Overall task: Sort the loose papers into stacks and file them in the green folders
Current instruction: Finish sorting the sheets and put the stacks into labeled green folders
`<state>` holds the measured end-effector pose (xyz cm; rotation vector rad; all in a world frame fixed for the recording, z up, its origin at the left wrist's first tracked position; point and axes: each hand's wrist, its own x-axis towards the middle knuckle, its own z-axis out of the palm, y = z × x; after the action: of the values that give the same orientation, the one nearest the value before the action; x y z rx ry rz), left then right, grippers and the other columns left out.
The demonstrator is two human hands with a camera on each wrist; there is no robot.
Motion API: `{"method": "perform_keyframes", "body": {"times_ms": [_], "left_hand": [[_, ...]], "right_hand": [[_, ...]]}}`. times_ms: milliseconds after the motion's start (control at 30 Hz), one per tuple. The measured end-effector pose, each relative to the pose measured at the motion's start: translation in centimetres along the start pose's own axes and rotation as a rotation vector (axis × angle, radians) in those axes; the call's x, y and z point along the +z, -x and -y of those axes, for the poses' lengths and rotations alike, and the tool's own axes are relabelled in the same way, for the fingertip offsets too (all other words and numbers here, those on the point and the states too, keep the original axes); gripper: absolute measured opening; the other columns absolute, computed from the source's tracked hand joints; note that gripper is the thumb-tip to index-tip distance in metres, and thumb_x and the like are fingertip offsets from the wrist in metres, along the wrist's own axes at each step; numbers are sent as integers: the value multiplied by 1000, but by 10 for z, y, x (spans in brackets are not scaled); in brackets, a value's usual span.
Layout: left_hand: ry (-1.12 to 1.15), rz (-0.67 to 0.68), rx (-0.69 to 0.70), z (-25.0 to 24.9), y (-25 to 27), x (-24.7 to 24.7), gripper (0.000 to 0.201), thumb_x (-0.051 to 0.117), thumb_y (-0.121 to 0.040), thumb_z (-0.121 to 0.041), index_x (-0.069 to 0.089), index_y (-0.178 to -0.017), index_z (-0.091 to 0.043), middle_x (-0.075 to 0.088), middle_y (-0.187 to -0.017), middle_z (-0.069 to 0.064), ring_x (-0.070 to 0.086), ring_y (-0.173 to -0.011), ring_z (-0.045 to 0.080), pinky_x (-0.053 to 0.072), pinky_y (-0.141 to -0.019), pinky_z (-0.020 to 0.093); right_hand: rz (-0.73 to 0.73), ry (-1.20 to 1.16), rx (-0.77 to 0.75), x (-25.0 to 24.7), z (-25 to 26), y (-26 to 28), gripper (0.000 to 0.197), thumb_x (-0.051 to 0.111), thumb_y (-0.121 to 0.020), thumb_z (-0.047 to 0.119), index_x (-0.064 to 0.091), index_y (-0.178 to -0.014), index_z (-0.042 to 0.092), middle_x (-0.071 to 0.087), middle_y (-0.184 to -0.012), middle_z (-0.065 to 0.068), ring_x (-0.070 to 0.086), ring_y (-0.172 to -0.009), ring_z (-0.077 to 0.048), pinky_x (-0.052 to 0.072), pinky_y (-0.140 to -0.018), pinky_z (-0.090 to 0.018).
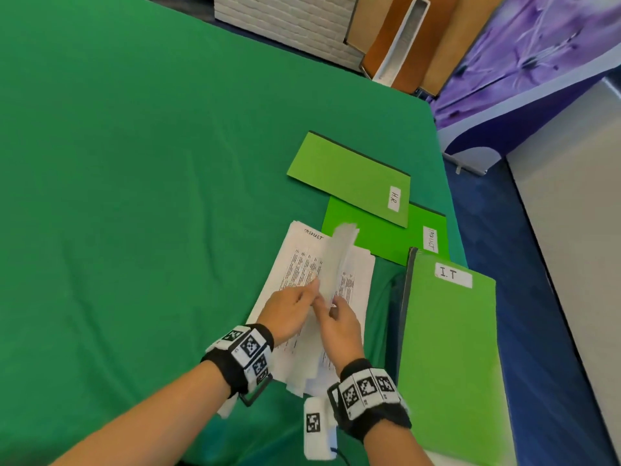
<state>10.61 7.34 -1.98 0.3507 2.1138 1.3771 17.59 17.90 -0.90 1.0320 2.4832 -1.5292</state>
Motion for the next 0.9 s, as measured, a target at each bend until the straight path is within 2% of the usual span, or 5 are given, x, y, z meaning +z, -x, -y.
{"method": "perform_keyframes", "body": {"times_ms": [100, 400, 633, 800, 900], "left_hand": [[-117, 25, 7, 9, -2, -1, 45, 41, -97, -56, 67, -111, -23, 69, -110, -3, 62, -97, 13, 50, -90, 35], [-114, 51, -101, 20, -11, -10, 68, 54, -87, -64, 53, -131, -13, 64, -120, 3, 62, -102, 17, 51, -92, 35], [-182, 59, -132, 15, -24, -8, 58, 50, -89, -64, 65, -107, -11, 69, -102, 4, 65, -93, 21, 53, -86, 37], [-123, 22, -128, 10, -30, -10, 45, 40, -101, -35, 56, -65, -13, 60, -66, 5, 60, -67, 29, 54, -72, 38], [-31, 42, -143, 10, -31, -11, 58, 42, -97, -51, 62, -68, -6, 65, -65, 9, 65, -62, 30, 55, -66, 38]], "right_hand": [[-91, 86, -34, 1, -7, -3, 18, 47, -100, 22, 64, -102, 15, 67, -102, -1, 62, -97, -21, 50, -89, -36], [-34, -288, 198, 7, -8, -5, 22, 56, -97, 20, 75, -85, 17, 75, -88, -6, 69, -89, -30, 55, -87, -50], [-18, -361, 242, 9, -4, -10, 14, 68, -88, 15, 68, -80, 3, 73, -87, -17, 69, -92, -37, 57, -84, -50], [103, -468, 288, 14, 6, -6, 33, 56, -96, 38, 64, -104, 7, 71, -102, -9, 67, -95, -21, 57, -84, -41], [85, -435, 266, 15, 7, -8, 30, 57, -95, 38, 59, -110, 12, 67, -107, -3, 66, -97, -17, 58, -77, -35]]}}
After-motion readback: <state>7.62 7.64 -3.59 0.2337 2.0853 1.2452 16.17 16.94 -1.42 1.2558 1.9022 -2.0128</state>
